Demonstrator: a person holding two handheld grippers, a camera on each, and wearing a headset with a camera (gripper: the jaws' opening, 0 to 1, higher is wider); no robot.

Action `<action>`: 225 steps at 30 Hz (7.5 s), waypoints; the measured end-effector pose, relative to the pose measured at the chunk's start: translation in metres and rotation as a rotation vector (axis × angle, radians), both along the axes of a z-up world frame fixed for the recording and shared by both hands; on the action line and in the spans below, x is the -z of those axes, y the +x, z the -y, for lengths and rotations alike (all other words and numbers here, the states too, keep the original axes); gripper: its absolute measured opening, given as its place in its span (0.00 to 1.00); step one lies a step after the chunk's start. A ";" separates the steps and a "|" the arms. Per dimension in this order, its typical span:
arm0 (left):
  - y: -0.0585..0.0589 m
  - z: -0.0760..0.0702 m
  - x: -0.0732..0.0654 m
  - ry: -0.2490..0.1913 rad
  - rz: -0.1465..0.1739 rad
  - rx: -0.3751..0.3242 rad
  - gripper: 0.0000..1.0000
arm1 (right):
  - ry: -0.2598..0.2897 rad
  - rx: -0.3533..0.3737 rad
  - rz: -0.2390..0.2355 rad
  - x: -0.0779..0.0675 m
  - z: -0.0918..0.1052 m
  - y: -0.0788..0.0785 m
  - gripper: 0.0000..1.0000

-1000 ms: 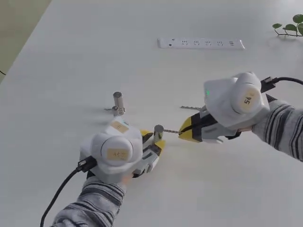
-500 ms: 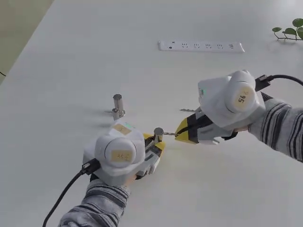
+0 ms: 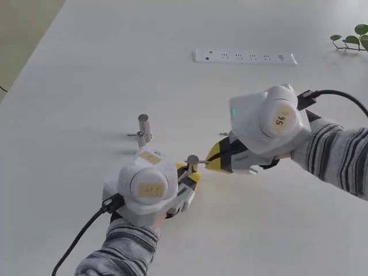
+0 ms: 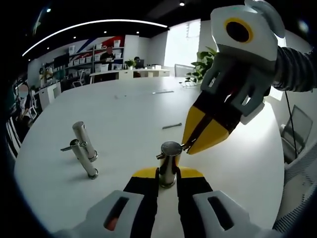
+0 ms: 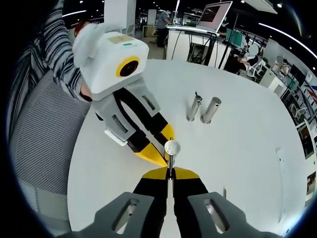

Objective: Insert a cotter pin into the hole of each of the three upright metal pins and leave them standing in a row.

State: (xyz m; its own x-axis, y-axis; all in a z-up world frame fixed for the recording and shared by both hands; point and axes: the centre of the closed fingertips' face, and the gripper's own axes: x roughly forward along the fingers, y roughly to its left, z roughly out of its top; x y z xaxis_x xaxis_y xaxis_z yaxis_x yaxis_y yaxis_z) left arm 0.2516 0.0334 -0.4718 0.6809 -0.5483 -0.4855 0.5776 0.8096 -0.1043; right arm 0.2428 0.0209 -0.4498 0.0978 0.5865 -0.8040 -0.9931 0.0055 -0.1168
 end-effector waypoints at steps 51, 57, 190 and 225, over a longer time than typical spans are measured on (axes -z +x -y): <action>0.000 0.000 0.001 -0.003 -0.005 -0.003 0.10 | 0.022 0.053 -0.012 -0.012 0.003 -0.002 0.00; 0.000 0.000 0.002 -0.003 -0.009 -0.009 0.10 | 0.031 0.071 -0.029 -0.010 0.004 -0.002 0.00; -0.027 -0.084 -0.047 0.002 0.071 -0.074 0.99 | 0.289 0.286 -0.138 -0.030 -0.105 0.091 0.19; -0.026 -0.083 -0.043 0.003 0.062 -0.068 0.97 | 0.223 0.253 -0.125 -0.003 -0.119 0.099 0.07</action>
